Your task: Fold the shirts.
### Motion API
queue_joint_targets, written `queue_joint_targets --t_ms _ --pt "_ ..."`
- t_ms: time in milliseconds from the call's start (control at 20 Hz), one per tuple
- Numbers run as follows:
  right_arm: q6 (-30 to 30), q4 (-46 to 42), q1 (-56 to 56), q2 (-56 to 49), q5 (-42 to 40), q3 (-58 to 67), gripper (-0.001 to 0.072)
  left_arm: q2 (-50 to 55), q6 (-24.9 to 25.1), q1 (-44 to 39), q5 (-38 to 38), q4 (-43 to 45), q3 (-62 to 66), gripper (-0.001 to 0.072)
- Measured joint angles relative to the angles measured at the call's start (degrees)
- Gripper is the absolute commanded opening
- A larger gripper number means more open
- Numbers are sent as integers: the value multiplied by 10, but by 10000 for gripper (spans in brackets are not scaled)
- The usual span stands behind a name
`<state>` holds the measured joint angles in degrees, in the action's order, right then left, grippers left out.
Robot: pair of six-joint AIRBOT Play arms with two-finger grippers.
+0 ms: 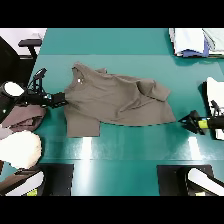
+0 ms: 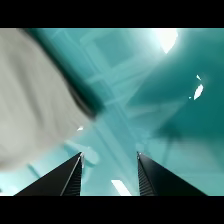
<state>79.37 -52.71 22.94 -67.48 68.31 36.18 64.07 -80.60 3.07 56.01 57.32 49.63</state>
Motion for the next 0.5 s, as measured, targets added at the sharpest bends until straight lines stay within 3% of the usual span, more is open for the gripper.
queue_joint_targets --t_ms 100,300,500 --pt "-3 36 -35 -29 -26 2 368 0 0 1 0 -3 1 24" --pt "-6 58 -116 -86 -69 44 17 -1 0 1 0 -6 1 24" --pt "-14 51 -168 -89 -72 118 16 -32 1 2 3 -3 21 23"
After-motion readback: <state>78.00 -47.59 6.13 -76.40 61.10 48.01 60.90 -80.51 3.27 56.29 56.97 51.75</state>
